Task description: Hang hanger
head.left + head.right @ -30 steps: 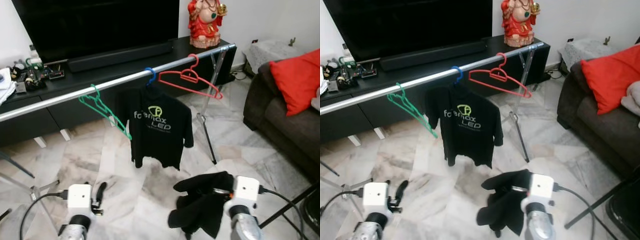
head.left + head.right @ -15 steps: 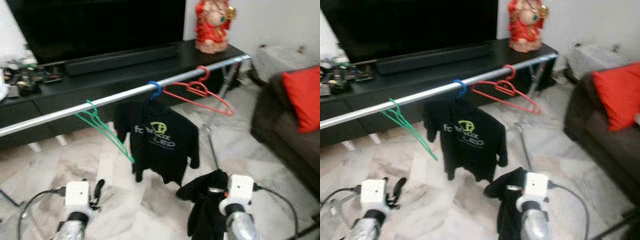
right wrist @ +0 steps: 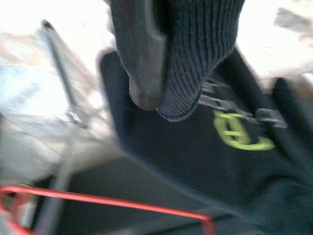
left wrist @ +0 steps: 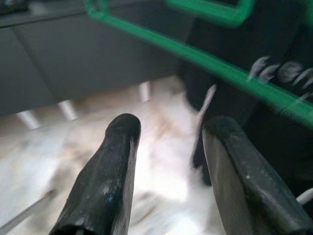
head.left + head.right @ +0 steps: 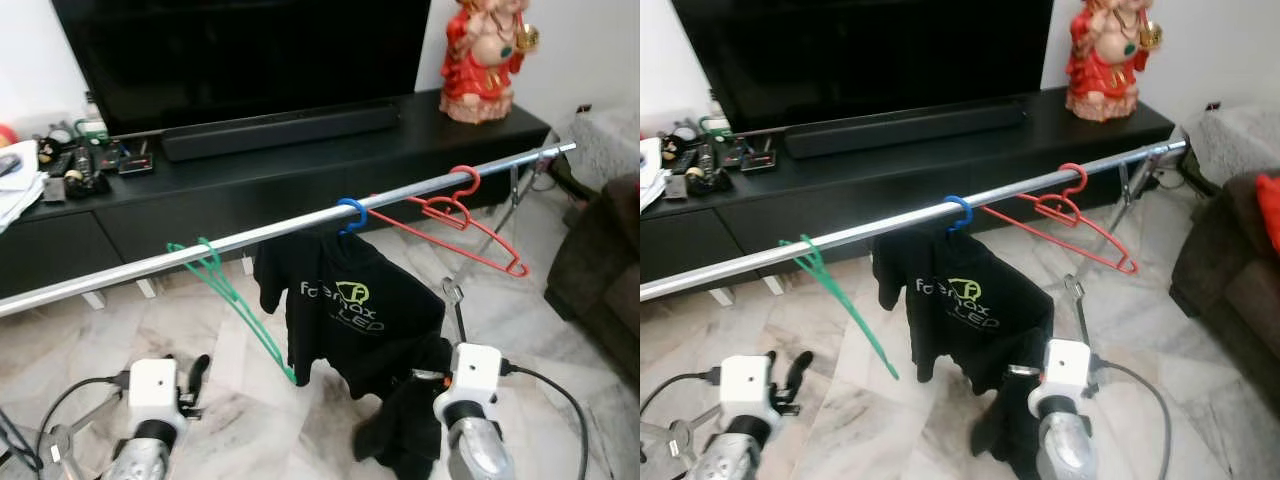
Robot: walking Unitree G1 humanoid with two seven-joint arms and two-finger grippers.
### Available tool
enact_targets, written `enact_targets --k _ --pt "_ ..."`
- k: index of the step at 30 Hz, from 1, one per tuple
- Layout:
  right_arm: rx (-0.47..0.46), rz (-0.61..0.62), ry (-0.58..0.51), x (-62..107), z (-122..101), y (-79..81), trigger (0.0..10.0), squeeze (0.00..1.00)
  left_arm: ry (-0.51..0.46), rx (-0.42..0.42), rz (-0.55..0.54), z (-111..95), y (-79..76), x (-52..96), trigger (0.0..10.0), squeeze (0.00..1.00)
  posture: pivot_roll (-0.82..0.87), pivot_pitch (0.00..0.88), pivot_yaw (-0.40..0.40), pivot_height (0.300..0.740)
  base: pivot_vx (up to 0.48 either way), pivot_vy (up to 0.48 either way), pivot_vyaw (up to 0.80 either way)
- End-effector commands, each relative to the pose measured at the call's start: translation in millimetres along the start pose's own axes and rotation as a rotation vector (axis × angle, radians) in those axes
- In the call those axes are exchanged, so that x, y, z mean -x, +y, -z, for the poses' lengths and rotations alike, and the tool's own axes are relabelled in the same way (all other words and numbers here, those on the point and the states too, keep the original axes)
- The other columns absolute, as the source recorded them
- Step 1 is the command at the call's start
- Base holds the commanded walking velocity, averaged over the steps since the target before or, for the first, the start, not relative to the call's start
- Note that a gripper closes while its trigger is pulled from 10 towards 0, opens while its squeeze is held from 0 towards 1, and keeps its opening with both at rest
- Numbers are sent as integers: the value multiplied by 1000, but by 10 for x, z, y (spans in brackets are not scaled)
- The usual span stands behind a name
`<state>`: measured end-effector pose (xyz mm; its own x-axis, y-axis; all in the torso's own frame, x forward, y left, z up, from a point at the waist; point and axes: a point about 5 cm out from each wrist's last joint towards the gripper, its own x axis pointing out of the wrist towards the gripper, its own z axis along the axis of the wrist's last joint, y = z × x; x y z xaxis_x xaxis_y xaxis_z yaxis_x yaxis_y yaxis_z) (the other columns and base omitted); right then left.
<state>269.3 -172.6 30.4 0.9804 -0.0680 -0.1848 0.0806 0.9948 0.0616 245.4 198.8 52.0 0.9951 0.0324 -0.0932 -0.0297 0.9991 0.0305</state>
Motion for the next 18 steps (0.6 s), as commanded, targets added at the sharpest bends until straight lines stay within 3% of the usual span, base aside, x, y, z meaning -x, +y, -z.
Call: enact_targets --k 1,5,7,8,9,10,11,12,18 --pt "-7 -11 -35 -31 -72 43 10000 0 24 -16 -21 40 101 49 10000 0 7 87 14 721 0 0 0" --pt "-6 -9 -33 -33 -70 34 10000 0 12 -4 -11 -28 89 -5 10000 0 8 88 11 721 0 0 0" --pt "-5 -7 -32 -39 -71 31 10000 0 5 26 59 -114 17 -80 10000 0 8 90 11 721 0 0 0" --pt "-5 -8 -32 -40 -72 32 10000 0 6 40 93 -133 -14 -95 10000 102 8 91 10 721 0 0 0" --pt "-5 -8 -32 -40 -72 32 10000 0 6 40 93 -133 -14 -95 10000 102 8 91 10 721 0 0 0" --pt "-5 -9 -32 -42 -73 33 10000 0 7 52 122 -150 -40 -106 10000 733 9 93 9 721 0 0 0" --pt "-5 -9 -32 -42 -73 33 10000 0 7 52 122 -150 -40 -106 10000 733 9 93 9 721 0 0 0" --pt "-5 -9 -32 -44 -74 32 10000 0 4 55 161 -186 -74 -127 10000 1000 9 95 8 721 0 0 0" --pt "-3 -7 -29 -46 -71 22 10000 0 -38 90 173 -406 -86 -259 10000 1000 7 101 7 721 0 0 0"
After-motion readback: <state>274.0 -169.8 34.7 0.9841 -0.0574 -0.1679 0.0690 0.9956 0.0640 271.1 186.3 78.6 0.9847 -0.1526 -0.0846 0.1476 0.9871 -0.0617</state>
